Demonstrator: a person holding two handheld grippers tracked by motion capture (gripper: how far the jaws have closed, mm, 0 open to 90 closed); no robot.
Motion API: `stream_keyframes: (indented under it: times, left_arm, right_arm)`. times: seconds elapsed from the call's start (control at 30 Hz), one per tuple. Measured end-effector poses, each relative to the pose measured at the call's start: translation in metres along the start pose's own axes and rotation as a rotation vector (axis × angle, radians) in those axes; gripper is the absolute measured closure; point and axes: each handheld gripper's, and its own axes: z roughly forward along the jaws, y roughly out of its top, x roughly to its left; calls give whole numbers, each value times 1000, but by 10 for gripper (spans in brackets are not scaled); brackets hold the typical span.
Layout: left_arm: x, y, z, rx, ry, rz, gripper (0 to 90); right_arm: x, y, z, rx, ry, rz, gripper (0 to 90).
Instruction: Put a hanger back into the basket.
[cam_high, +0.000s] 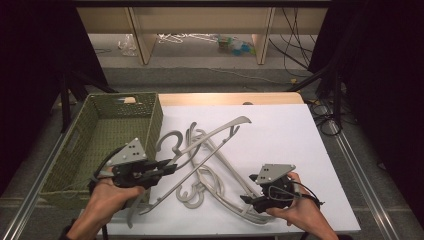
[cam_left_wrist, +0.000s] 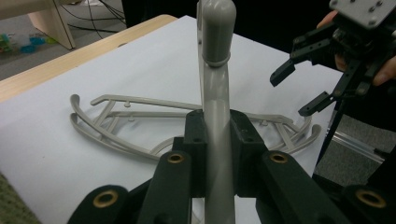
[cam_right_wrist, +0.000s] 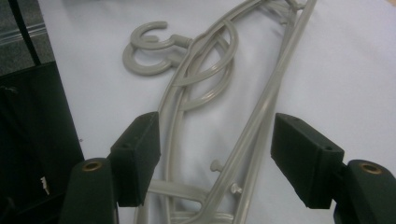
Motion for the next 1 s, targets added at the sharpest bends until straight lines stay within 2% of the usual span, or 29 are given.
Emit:
stream_keyframes:
  times: [0.07,0.23,0.33,0.43,0.57,0.7,0.77,0.83,0.87,0.9,0.93,1.0]
  left_arm:
    - [3,0,-12,-4,10,-11,789]
    - [13,5,-37,-3,39,-10,789]
    - [26,9,-53,-30,44,-37,789]
    - [39,12,-67,-52,73,-64,789]
    - [56,16,-82,-40,119,-81,789]
    - [75,17,-94,-68,135,-130,789]
    - [79,18,-96,-73,146,-132,789]
    - [90,25,-104,-70,176,-121,789]
    - [90,25,-104,-70,176,-121,789]
    - [98,29,-109,-65,199,-110,789]
    - [98,29,-109,-65,199,-110,789]
    - [110,34,-114,-46,218,-76,789]
  right_arm:
    - [1,0,1,8,20,-10,338]
    - [1,-1,2,3,12,-7,337]
    - [0,-3,2,8,14,-7,337]
    - [-1,-4,3,4,9,-7,337]
    - [-2,-4,3,16,27,-7,337]
    - [-2,-5,4,19,33,0,337]
    - [-2,-6,5,14,29,3,337]
    - [-3,-7,6,15,23,7,336]
    - [-3,-7,6,15,23,7,336]
    - [-3,-7,6,18,24,10,336]
    - [-4,-7,6,16,24,12,336]
    - [-4,-8,6,19,24,14,334]
